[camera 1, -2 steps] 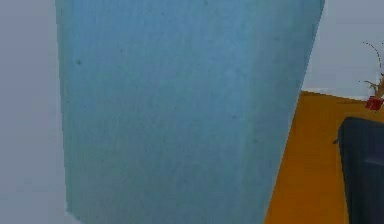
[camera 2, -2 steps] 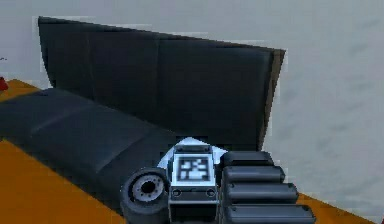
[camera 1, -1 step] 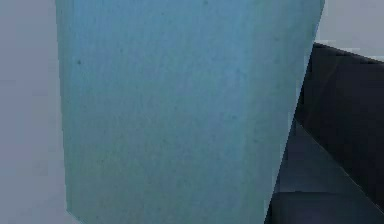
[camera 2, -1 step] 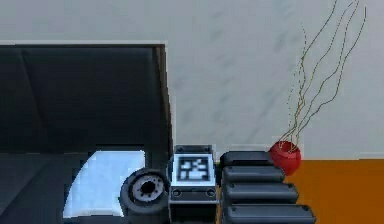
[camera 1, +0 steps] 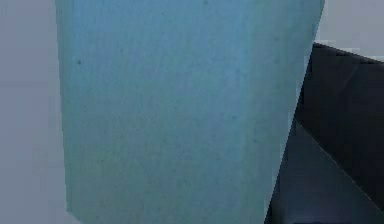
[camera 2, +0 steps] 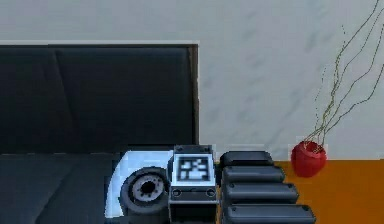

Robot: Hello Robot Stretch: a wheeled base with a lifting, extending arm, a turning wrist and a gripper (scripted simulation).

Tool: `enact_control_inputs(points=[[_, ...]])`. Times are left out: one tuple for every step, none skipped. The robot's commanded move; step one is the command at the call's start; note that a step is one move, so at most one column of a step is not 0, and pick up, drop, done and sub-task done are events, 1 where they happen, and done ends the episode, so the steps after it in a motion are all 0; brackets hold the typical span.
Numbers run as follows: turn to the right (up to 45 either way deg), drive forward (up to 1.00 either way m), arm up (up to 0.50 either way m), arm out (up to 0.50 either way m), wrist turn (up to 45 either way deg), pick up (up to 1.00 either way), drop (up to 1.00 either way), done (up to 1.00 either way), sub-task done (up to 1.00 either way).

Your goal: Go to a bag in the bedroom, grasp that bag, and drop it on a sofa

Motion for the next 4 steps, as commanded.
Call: enact_control_inputs(points=[[3.0,0.0,0.0,0.0,0.0,0.0,0.0,0.0,0.0],[0.0,1.0,0.0,0.0,0.0,0.0,0.0,0.0,0.0],[-18.0,0.0,0.0,0.0,0.0,0.0,0.0,0.0,0.0],[0.0,0.0,0.0,0.28,0.0,0.0,0.0,0.0,0.0]])
